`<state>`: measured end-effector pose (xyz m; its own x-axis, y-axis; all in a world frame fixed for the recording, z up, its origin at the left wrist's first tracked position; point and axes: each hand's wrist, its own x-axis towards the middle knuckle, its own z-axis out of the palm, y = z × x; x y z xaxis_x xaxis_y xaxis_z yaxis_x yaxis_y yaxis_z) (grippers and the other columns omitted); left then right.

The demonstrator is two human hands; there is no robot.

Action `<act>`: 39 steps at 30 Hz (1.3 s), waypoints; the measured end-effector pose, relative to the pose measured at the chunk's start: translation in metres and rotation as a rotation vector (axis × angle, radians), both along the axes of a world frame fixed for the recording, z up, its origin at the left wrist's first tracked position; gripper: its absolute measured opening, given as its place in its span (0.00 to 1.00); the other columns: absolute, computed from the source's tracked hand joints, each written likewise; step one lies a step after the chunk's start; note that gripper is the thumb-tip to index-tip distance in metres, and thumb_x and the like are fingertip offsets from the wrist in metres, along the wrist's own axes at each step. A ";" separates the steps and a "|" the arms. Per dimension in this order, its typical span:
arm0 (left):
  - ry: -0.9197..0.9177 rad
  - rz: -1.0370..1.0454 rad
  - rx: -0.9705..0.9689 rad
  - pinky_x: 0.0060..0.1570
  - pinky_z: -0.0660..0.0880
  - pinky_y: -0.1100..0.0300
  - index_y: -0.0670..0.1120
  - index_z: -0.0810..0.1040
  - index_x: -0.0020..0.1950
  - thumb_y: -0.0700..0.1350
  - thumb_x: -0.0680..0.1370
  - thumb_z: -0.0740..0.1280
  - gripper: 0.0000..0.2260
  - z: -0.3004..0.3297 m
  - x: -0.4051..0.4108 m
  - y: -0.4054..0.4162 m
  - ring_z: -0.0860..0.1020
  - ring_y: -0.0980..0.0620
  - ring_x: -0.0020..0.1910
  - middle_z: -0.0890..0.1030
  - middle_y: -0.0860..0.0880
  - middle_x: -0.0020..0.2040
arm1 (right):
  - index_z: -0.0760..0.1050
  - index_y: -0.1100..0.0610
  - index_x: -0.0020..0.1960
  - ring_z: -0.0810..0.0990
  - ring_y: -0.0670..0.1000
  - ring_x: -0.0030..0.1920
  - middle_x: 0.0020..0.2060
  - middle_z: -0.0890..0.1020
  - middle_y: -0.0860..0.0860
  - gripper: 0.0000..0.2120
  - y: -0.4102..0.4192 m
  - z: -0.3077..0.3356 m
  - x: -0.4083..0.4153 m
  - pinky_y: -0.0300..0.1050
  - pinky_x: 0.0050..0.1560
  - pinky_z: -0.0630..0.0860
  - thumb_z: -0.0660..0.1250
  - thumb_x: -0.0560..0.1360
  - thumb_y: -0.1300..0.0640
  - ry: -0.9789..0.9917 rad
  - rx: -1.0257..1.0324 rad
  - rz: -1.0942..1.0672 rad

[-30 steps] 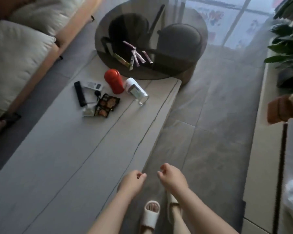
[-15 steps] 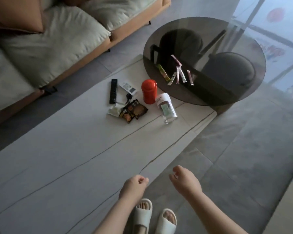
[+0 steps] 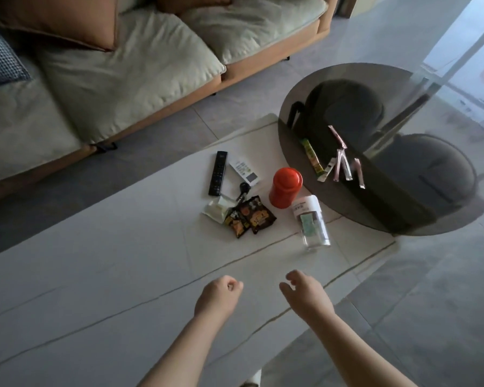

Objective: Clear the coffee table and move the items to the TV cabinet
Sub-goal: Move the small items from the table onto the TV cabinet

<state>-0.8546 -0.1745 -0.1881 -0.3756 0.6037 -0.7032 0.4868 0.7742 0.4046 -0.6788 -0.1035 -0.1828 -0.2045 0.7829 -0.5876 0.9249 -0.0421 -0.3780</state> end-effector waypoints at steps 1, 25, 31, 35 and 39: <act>0.009 -0.003 0.001 0.52 0.72 0.61 0.49 0.77 0.59 0.54 0.78 0.59 0.15 -0.005 -0.010 0.009 0.77 0.49 0.57 0.80 0.49 0.58 | 0.70 0.53 0.65 0.76 0.49 0.58 0.61 0.77 0.49 0.19 0.008 -0.003 -0.009 0.44 0.56 0.75 0.60 0.78 0.46 0.010 0.005 -0.001; 0.330 -0.011 0.123 0.67 0.65 0.47 0.48 0.58 0.75 0.53 0.77 0.64 0.29 -0.173 -0.106 0.193 0.58 0.41 0.72 0.59 0.42 0.74 | 0.50 0.55 0.75 0.63 0.59 0.70 0.72 0.62 0.55 0.38 0.174 -0.176 -0.140 0.55 0.66 0.65 0.66 0.74 0.44 -0.167 0.158 0.085; 0.469 -0.057 -0.025 0.59 0.67 0.49 0.48 0.48 0.77 0.65 0.68 0.69 0.47 -0.179 -0.115 0.199 0.67 0.41 0.65 0.69 0.41 0.68 | 0.60 0.58 0.67 0.72 0.58 0.63 0.61 0.74 0.56 0.36 0.178 -0.180 -0.136 0.51 0.60 0.69 0.71 0.68 0.42 -0.225 0.153 0.063; 0.512 -0.016 -0.104 0.54 0.69 0.51 0.42 0.63 0.65 0.66 0.64 0.71 0.40 -0.173 -0.114 0.192 0.72 0.42 0.59 0.75 0.41 0.61 | 0.66 0.58 0.61 0.73 0.58 0.61 0.58 0.76 0.56 0.31 0.179 -0.170 -0.122 0.51 0.57 0.72 0.71 0.68 0.41 -0.178 0.089 -0.004; 0.314 0.194 -0.044 0.51 0.73 0.49 0.40 0.66 0.59 0.54 0.71 0.73 0.27 -0.167 -0.110 0.177 0.76 0.39 0.56 0.74 0.40 0.58 | 0.68 0.61 0.58 0.75 0.59 0.58 0.55 0.77 0.57 0.30 0.174 -0.162 -0.116 0.56 0.57 0.74 0.72 0.67 0.42 0.012 -0.011 -0.142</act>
